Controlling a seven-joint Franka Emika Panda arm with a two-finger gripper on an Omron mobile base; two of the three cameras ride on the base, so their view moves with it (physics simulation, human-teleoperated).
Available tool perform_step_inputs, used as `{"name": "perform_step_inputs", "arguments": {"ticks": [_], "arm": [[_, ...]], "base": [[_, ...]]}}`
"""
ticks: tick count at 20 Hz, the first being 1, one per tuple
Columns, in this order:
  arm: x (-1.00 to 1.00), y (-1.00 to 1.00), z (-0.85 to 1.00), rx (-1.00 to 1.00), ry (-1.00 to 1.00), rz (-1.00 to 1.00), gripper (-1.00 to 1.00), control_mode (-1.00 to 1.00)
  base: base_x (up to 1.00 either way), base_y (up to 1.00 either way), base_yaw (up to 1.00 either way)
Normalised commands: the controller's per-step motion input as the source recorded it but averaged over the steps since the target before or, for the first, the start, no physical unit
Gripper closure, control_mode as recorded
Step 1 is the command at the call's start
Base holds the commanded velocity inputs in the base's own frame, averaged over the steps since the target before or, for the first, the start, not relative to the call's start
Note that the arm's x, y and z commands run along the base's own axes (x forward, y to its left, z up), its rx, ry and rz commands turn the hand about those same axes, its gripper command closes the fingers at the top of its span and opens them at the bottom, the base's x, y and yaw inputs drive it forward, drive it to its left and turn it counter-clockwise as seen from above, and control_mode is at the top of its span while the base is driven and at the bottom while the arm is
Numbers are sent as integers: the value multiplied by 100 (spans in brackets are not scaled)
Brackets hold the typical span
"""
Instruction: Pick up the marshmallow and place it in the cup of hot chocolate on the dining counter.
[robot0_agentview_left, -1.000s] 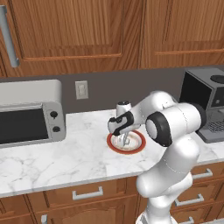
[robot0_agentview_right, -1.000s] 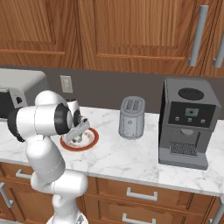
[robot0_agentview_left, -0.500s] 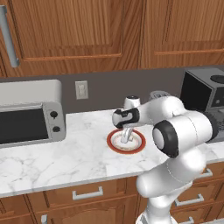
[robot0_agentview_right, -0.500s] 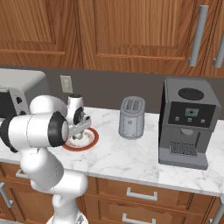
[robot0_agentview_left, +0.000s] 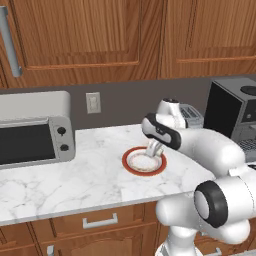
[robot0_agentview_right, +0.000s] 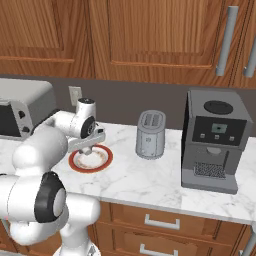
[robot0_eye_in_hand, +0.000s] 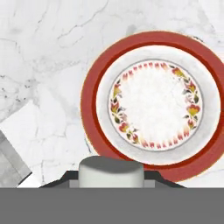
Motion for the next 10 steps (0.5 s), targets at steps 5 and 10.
{"name": "perform_step_inputs", "arguments": {"ticks": [5,10], "arm": [[-57,0,70,0,0,-6,100,-100],[-62,-1,61,-4,0,-1,100,-100]], "base": [[0,0,0],[0,0,0]]}}
